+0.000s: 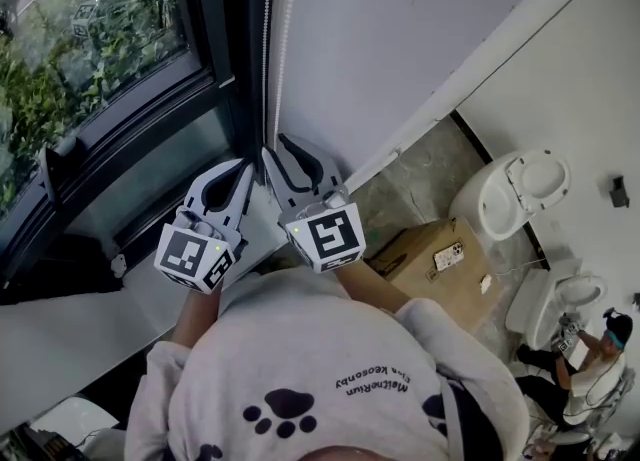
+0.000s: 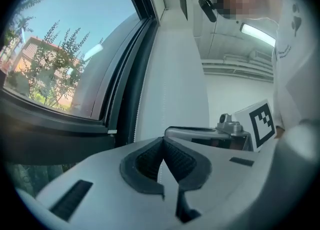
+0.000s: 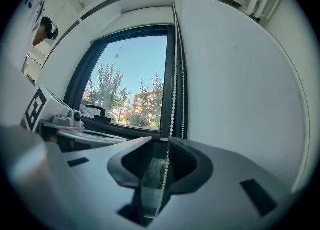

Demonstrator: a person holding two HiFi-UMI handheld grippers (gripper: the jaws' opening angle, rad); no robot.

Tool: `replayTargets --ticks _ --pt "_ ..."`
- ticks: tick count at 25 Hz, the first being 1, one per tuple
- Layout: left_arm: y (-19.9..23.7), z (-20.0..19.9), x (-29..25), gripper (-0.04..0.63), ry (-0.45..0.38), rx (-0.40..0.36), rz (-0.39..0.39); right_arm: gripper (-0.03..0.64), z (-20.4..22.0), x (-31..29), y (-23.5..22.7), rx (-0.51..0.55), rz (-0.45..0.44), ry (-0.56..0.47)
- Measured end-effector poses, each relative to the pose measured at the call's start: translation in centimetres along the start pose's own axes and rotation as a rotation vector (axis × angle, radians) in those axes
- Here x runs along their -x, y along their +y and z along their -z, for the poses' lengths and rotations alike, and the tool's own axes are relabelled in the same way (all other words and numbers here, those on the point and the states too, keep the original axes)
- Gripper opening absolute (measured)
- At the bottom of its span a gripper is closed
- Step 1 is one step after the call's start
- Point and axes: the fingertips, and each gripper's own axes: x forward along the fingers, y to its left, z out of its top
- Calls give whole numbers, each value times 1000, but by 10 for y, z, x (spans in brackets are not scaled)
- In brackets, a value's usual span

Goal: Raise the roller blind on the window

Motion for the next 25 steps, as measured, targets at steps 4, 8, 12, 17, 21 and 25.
replayTargets --ticks 4,8,12,17,21,25 --pt "1 -9 4 8 -33 -16 -34 89 -15 12 0 -4 12 -32" --pt "-2 -21 8 8 -59 -30 -78 78 -26 26 0 -3 39 -53" --pt "-6 -32 14 8 -74 -76 -135 34 -32 40 -5 -10 94 -64" --pt "-4 -35 25 8 -80 -102 -214 11 -31 61 -19 -15 208 -63" --pt "-4 -36 32 8 -85 -118 -250 9 -28 73 -24 -5 265 -62" --pt "-8 -34 35 8 -71 -141 -262 9 -28 78 -19 51 291 -58"
